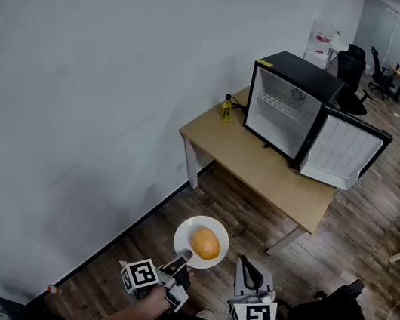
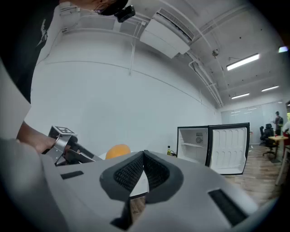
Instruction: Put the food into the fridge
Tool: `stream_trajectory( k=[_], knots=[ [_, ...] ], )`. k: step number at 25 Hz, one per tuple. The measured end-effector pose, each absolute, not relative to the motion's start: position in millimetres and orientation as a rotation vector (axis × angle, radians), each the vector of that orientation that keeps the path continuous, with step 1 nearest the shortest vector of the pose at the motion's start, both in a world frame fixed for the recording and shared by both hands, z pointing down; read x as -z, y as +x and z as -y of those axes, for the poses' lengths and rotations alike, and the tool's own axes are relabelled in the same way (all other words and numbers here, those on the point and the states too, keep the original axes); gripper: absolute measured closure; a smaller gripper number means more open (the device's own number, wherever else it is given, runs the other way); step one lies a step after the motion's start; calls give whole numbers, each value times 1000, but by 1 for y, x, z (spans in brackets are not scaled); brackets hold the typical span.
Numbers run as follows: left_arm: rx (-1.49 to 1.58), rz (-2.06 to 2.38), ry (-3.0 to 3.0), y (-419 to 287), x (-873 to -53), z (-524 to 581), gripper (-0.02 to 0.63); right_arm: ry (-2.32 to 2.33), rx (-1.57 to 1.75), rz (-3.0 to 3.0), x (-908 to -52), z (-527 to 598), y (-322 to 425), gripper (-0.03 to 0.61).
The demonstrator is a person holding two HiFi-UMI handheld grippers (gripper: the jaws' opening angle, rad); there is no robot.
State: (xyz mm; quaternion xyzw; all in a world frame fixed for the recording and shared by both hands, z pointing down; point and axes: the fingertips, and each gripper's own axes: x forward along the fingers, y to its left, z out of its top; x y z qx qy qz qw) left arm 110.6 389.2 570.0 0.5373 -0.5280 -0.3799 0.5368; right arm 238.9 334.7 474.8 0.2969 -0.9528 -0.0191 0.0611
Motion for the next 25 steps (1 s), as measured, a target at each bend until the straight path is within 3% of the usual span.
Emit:
stream_trajectory(
  k=[16,25],
  knots=[
    [1011,1229,1218,102,-578,-396,584,887,-169,2863,-513,-337,239,518],
    [1006,1176,1173,51,-612,-344,586,962,-162,2736,-540,-290,214,518]
  ],
)
